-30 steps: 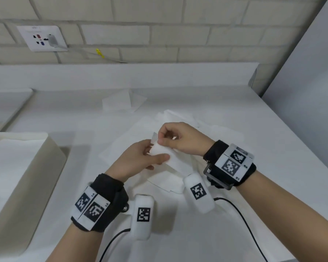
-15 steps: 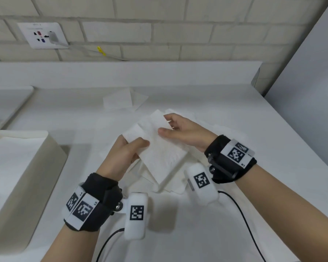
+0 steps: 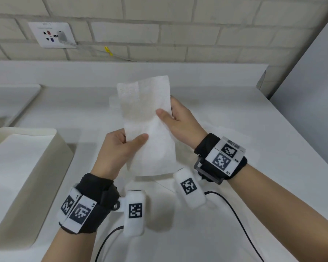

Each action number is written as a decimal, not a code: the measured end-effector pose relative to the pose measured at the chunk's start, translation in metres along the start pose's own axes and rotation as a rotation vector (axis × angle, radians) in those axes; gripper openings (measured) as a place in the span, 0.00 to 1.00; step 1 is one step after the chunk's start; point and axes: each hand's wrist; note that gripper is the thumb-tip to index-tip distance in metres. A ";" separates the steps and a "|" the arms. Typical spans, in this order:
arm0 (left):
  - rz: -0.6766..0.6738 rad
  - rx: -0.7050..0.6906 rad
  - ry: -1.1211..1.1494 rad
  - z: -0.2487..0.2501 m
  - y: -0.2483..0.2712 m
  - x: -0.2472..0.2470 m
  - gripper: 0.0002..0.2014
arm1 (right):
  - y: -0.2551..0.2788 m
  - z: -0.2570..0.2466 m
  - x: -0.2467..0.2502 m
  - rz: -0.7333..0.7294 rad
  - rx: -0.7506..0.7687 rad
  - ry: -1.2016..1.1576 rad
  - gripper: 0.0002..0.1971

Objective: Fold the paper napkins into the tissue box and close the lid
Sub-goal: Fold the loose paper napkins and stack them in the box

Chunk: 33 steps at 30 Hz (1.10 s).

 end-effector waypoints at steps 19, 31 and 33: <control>0.326 0.055 -0.108 -0.014 0.008 0.082 0.20 | -0.056 0.046 -0.065 -0.669 0.149 1.229 0.24; 0.300 -0.017 -0.059 -0.018 0.006 0.079 0.21 | -0.059 0.038 -0.074 -0.429 0.266 1.260 0.14; 0.287 -0.004 -0.013 -0.017 0.006 0.076 0.23 | -0.064 0.035 -0.072 -0.344 0.227 1.176 0.12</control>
Point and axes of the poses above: each hand's wrist, its own y-axis away from the middle knuckle, its own x-axis out of the back of the hand, z = x × y, and after that the axes turned 8 degrees about -x, right-handed
